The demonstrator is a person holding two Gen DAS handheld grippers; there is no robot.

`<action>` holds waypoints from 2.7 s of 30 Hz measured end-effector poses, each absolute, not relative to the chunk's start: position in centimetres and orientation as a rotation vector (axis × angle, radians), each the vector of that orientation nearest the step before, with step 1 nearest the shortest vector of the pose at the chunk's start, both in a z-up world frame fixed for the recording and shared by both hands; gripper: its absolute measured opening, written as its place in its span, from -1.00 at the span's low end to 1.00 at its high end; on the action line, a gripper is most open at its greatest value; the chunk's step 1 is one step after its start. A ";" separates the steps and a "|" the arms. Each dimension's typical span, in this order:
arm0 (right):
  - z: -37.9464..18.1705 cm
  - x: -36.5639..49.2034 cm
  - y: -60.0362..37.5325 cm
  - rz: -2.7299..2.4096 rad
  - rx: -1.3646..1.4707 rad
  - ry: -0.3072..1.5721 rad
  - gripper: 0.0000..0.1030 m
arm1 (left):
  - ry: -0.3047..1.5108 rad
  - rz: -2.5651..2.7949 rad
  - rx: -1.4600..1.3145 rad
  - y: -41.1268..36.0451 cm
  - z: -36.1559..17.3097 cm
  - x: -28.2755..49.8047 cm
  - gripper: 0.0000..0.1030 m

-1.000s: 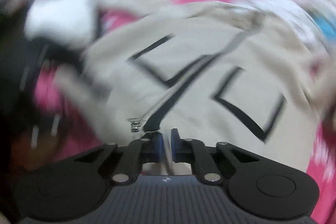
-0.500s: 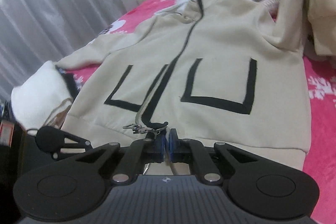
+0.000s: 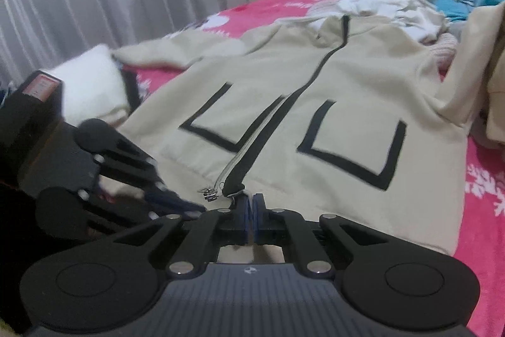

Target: Fold clothes

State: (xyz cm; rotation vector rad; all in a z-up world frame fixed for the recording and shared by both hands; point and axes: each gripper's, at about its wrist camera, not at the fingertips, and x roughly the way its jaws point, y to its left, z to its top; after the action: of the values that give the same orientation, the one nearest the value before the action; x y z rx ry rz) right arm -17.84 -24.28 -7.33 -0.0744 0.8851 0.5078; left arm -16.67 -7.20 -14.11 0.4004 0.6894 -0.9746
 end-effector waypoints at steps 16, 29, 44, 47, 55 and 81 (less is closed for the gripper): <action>-10.0 -20.7 -19.8 0.623 -0.465 0.979 -0.96 | 0.705 -0.905 0.391 -7.0 -15.2 -17.8 -0.92; -8.3 -18.6 -21.6 0.598 -0.173 1.033 -0.96 | 0.736 -0.976 0.375 -5.5 -14.6 -18.1 -0.49; -10.5 -18.4 -20.2 0.647 -0.224 1.163 -0.18 | 0.751 -0.841 0.042 -3.5 -11.4 -11.7 -0.30; -9.4 -18.6 -21.1 0.686 -0.180 1.161 0.02 | 0.737 -0.846 0.029 -5.2 -11.7 -10.1 -0.30; -3.7 -9.7 -28.1 0.544 0.089 1.018 0.00 | 0.765 -0.888 0.091 -6.4 -13.2 -10.2 -0.31; -6.4 16.3 -34.1 0.035 0.258 0.685 0.09 | 0.866 -1.007 -0.039 -4.8 -15.2 -8.6 -0.29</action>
State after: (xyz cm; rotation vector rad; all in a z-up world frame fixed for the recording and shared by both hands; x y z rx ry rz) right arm 16.30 -34.05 -6.36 0.2579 0.6853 0.0350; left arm -8.55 -4.80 -15.22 -0.0388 0.8661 -1.0073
